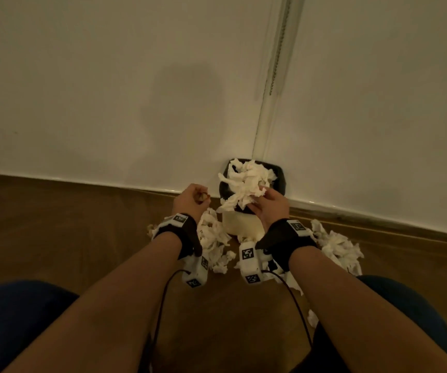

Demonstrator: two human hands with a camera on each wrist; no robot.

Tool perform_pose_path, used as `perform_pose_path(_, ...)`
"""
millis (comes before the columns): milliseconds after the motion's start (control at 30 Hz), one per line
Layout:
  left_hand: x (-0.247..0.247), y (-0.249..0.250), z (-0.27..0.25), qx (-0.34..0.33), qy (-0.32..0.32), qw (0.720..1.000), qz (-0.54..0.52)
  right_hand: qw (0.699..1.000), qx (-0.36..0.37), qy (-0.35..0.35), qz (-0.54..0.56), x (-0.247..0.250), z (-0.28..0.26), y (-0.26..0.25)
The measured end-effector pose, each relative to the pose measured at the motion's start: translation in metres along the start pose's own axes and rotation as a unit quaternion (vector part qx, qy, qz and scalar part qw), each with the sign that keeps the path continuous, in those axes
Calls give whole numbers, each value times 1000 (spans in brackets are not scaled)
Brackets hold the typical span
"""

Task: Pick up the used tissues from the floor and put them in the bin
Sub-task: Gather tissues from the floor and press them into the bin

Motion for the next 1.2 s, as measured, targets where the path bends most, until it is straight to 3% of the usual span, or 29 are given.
perform_pose_path(200, -7, 91, 26, -113, -19, 993, -10, 996, 37, 34, 79, 9, 15, -51)
perform_pose_path(367, -26, 125, 42, -195, -82, 975, 65, 996, 61, 52, 47, 20, 43, -74)
perform_pose_path(633, -77, 105, 62, -164, -95, 978, 89, 988, 112, 92, -46, 19, 85, -57)
perform_pose_path(733, -97, 87, 69, -164, -118, 970, 137, 985, 96, 96, -108, 21, 101, -37)
perform_pose_path(900, -120, 59, 76, -181, -184, 938, 230, 914, 138, 104, -368, 28, 122, -13)
perform_pose_path(1067, -137, 45, 74, -218, -221, 891, 330, 841, 161, 23, -517, 21, 129, 7)
perform_pose_path(1200, -151, 43, 67, -211, -235, 870, 378, 833, 126, -6, -539, 7, 131, 19)
Point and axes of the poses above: each hand's wrist, its own z-axis towards the middle knuckle, its own x-axis out of the back of the hand, y = z × x, the point moved 3 cm from there along z, towards the middle knuckle, and after that the axes turned 9 degrees about y, right-handed, at the moved point
